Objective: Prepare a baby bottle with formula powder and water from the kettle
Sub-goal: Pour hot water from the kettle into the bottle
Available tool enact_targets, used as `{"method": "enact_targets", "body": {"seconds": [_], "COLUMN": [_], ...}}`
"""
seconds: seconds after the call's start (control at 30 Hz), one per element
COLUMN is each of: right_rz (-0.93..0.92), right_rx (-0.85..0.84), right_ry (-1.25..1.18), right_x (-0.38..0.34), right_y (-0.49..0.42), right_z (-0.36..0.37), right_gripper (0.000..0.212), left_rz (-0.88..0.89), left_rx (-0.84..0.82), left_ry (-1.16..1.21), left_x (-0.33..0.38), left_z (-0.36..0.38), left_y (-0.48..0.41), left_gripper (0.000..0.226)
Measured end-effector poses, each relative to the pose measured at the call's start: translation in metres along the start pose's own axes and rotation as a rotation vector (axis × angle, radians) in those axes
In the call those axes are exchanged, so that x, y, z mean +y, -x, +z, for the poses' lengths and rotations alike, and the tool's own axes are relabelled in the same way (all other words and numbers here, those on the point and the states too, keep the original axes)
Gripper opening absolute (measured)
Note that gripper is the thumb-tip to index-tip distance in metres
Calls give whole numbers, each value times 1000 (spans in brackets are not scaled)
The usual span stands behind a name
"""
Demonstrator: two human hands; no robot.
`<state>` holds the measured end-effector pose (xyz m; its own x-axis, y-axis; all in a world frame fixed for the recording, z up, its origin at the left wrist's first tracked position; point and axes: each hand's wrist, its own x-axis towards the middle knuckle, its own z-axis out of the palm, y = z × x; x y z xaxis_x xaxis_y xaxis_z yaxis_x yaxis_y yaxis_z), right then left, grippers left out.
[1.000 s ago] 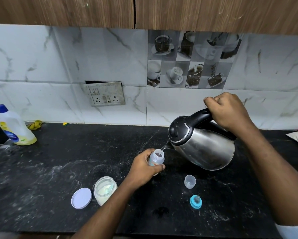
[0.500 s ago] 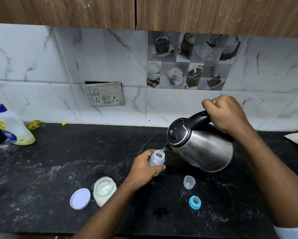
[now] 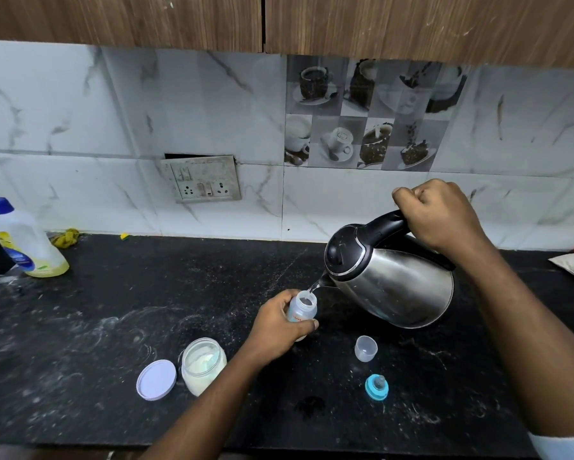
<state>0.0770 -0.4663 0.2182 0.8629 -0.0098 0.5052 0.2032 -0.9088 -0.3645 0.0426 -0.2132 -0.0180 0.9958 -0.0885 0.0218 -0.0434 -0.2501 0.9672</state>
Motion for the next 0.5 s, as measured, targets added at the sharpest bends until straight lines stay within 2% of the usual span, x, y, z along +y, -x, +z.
{"method": "enact_targets", "body": {"seconds": [0.5], "right_rz": [6], "right_rx": [14], "right_ry": [15], "right_x": [1], "right_y": [-4], "right_z": [-4], "right_gripper": [48], "left_rz": [-6], "left_rx": [12], "left_ry": [22], "left_x": [-4], "left_z": [5], "left_y": [-5], "left_gripper": [47]}}
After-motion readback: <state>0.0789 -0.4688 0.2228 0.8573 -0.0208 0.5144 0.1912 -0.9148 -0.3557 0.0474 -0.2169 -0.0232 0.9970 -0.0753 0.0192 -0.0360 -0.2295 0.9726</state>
